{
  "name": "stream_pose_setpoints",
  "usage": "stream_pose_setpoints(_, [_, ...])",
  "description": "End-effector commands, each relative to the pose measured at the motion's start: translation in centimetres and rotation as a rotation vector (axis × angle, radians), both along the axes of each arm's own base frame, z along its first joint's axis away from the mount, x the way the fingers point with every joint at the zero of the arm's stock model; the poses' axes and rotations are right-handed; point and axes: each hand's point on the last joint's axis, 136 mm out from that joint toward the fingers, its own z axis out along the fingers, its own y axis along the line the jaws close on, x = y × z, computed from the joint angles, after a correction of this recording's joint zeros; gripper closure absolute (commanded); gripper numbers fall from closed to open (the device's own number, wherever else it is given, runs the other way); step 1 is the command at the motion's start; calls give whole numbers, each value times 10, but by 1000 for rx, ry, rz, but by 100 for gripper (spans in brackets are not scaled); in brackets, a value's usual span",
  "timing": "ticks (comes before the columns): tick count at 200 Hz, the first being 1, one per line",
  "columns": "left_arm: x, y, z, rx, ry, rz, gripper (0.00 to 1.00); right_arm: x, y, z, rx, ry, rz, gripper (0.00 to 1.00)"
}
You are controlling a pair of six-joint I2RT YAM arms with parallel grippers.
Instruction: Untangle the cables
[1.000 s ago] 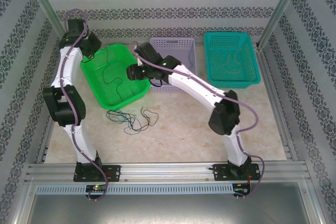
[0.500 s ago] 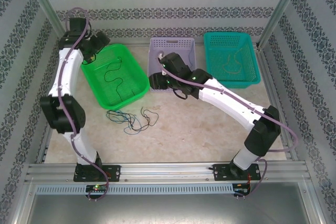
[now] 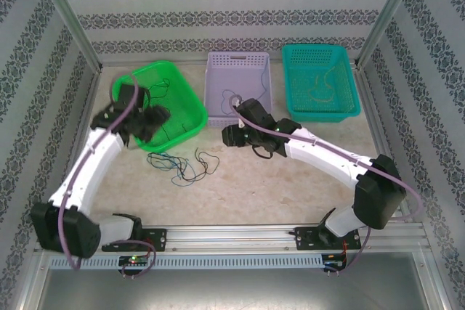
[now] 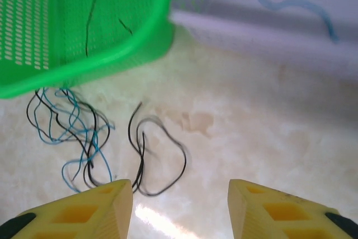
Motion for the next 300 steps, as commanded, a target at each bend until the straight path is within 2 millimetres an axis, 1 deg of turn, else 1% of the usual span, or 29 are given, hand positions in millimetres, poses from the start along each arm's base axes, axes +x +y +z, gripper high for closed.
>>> stream_pose_setpoints(1, [-13,-30,-34,-181,14,99,38,-17,18,-10,141,116,-23,52])
stream_pose_setpoints(18, [-20,-53,-58,-216,22,85,39,-27,31,-26,193,212,-38,54])
stream_pose_setpoints(35, [-25,-72,-74,-221,45,56,47,-32,40,-44,221,293,-87,56])
stream_pose_setpoints(45, [-26,-82,-76,-210,49,31,50,-32,43,-53,249,320,-115,57])
stream_pose_setpoints(54, [-24,-88,-76,-182,45,3,54,-30,42,-62,254,331,-148,59])
stream_pose_setpoints(63, [-21,-93,-74,-149,38,-27,57,-27,39,-69,245,335,-172,61])
stream_pose_setpoints(76, [-14,-95,-70,-85,27,-72,60,-24,37,-75,220,319,-174,63])
stream_pose_setpoints(91, [-11,-91,-72,-8,45,-103,65,-19,37,-81,190,305,-178,64])
stream_pose_setpoints(112, [-14,-87,-76,32,68,-112,68,-19,42,-96,141,336,-183,65])
stream_pose_setpoints(135, [-19,-88,-82,34,78,-135,68,-18,49,-109,86,319,-173,65])
stream_pose_setpoints(165, [-33,-87,-90,57,96,-166,68,-11,42,-125,-28,285,-183,65])
stream_pose_setpoints(180, [-40,-81,-94,78,107,-167,70,-9,44,-128,-59,277,-180,65])
stream_pose_setpoints(206, [-51,-71,-98,91,106,-153,71,-12,54,-131,-126,265,-152,65])
stream_pose_setpoints(216, [-53,-68,-97,92,101,-147,71,-15,52,-134,-196,267,-156,65])
stream_pose_setpoints(230, [-57,-65,-94,97,97,-143,72,-19,53,-137,-251,270,-150,66])
stream_pose_setpoints(259, [-61,-60,-90,101,82,-135,72,-27,41,-142,-387,270,-181,66])
stream_pose_setpoints(274, [-64,-57,-90,101,81,-132,72,-26,37,-140,-411,255,-192,65])
stream_pose_setpoints(300, [-70,-53,-90,101,80,-128,72,-23,39,-132,-395,223,-202,60])
